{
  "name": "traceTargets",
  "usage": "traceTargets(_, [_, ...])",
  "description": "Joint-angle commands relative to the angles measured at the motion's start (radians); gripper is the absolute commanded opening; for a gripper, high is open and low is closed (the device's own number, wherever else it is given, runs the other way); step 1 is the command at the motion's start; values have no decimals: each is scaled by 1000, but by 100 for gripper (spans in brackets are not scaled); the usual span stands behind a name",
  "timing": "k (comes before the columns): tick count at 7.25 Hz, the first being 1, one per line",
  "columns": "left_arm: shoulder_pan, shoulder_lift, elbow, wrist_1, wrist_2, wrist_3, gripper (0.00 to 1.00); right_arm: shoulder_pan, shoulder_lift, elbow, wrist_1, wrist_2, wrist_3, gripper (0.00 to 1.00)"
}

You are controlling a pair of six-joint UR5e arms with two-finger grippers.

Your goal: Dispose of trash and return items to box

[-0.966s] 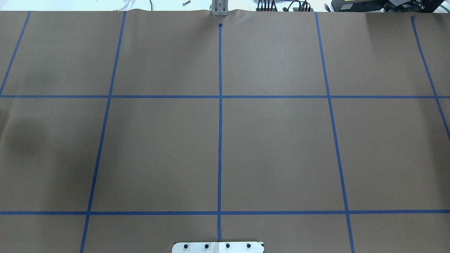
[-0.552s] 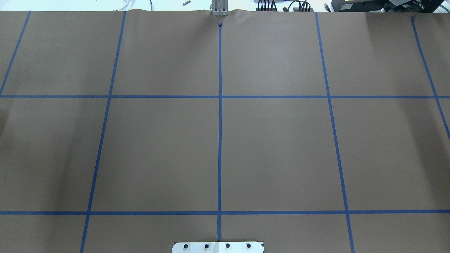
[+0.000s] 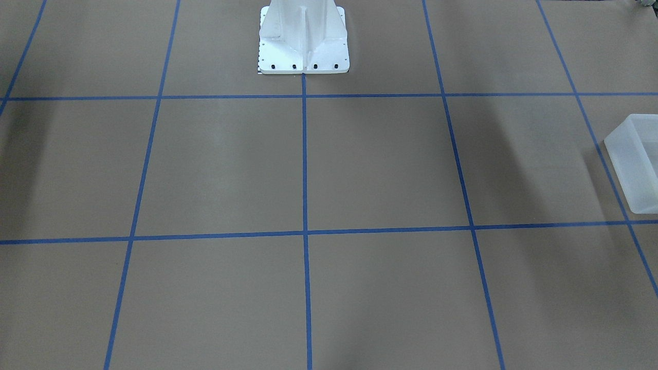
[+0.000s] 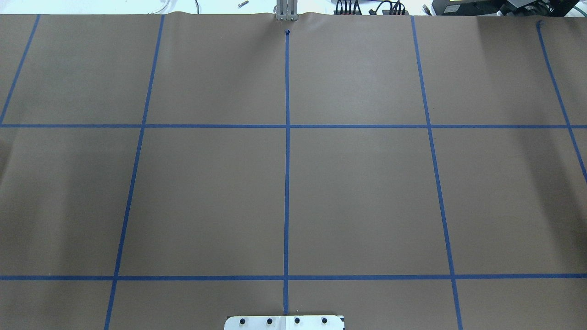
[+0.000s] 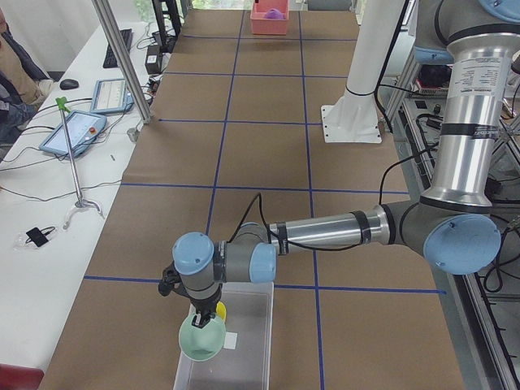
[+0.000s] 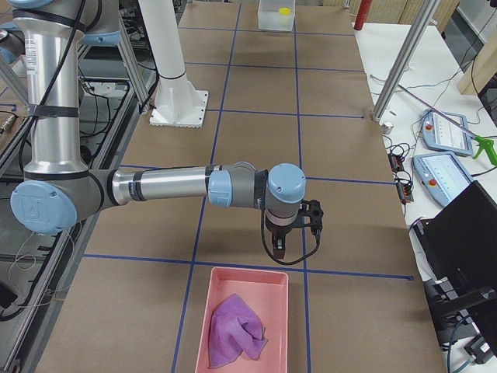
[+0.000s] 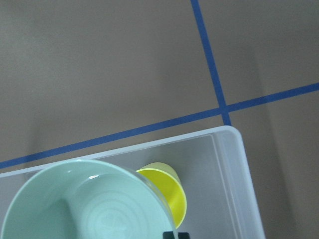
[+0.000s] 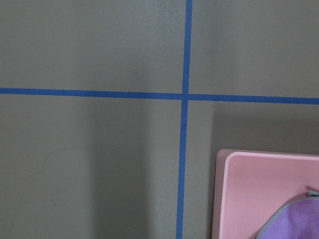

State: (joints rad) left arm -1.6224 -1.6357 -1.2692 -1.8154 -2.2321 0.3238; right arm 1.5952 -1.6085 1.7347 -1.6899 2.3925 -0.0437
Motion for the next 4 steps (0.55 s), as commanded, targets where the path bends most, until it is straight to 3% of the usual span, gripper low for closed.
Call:
traceTargets(1, [-4, 37, 93, -168, 6, -67, 0, -1, -1, 3, -1, 2, 1, 100])
traceTargets(4, [-4, 95, 65, -200, 5, -107, 0, -1, -11, 22, -2, 2, 1, 100])
